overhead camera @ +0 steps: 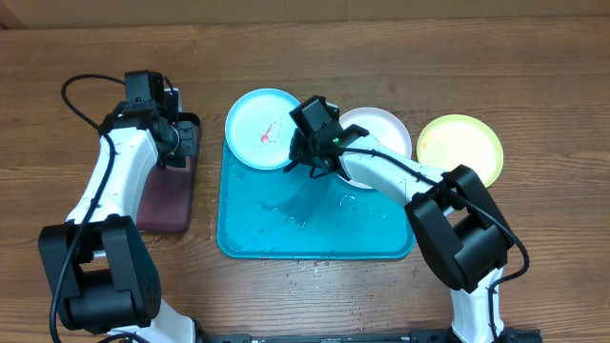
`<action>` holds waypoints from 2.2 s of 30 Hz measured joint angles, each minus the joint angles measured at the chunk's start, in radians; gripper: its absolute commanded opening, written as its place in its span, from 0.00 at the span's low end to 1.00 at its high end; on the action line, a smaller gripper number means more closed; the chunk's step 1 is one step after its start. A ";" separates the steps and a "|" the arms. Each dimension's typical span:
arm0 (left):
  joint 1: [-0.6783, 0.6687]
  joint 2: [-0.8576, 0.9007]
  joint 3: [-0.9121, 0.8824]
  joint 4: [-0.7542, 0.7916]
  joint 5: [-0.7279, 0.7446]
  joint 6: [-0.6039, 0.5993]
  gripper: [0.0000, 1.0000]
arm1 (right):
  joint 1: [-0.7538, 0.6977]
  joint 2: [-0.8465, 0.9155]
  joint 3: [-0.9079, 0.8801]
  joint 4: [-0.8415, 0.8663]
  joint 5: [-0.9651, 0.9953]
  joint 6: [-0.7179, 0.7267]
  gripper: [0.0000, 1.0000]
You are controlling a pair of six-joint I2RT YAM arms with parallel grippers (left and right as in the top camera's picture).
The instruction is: Clean dirty plates on tray and stack at the side
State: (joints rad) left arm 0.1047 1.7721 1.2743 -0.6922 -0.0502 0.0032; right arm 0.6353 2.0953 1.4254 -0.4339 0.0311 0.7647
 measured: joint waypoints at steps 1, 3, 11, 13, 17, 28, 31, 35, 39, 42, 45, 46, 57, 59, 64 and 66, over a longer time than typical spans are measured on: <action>0.000 0.000 0.000 0.000 0.000 0.000 0.04 | 0.000 0.001 0.000 0.000 0.000 0.006 0.32; 0.000 0.000 0.000 0.000 0.000 0.000 0.04 | 0.000 0.005 0.000 0.000 0.000 0.018 0.28; 0.000 0.000 0.000 -0.003 0.000 0.000 0.04 | 0.000 0.008 0.000 0.000 -0.002 0.036 0.18; 0.000 0.000 0.000 -0.003 0.000 0.000 0.04 | 0.000 0.008 0.000 -0.001 -0.005 0.039 0.18; 0.000 0.000 0.000 -0.003 0.000 0.000 0.04 | 0.000 0.008 0.000 -0.014 -0.006 0.040 0.13; 0.000 0.000 0.000 -0.011 0.000 0.000 0.04 | 0.000 0.002 0.012 -0.184 -0.061 0.042 0.04; 0.000 0.000 0.000 -0.011 0.000 0.000 0.04 | 0.000 -0.002 0.019 -0.255 -0.091 0.035 0.04; 0.000 0.000 0.000 -0.018 0.000 0.000 0.04 | -0.001 -0.008 0.028 -0.335 -0.113 0.026 0.04; 0.000 0.003 0.000 -0.018 -0.018 0.000 0.04 | -0.001 -0.012 0.029 -0.379 -0.126 0.012 0.04; 0.000 0.031 0.000 -0.018 -0.037 0.000 0.04 | -0.001 -0.013 0.029 -0.382 -0.128 0.006 0.04; 0.000 0.085 0.000 -0.017 -0.051 0.006 0.04 | -0.001 -0.013 0.029 -0.381 -0.127 0.002 0.04; 0.000 0.103 0.000 -0.016 -0.055 0.007 0.04 | -0.001 -0.013 0.029 -0.382 -0.127 0.002 0.04; 0.003 0.214 0.018 -0.018 -0.087 0.022 0.04 | -0.001 -0.013 0.029 -0.381 -0.126 0.001 0.04; 0.002 0.216 0.019 -0.020 -0.082 0.026 0.04 | -0.001 -0.013 0.029 -0.381 -0.126 0.001 0.04; 0.001 0.216 0.031 -0.044 -0.083 0.025 0.04 | -0.001 -0.013 0.029 -0.380 -0.126 0.001 0.04; 0.001 0.216 0.035 -0.052 -0.083 0.024 0.04 | -0.001 -0.013 0.029 -0.381 -0.125 0.000 0.04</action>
State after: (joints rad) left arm 0.1055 1.9881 1.3094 -0.7441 -0.1329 0.0277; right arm 0.6346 2.0823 1.4540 -0.8146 -0.0940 0.7650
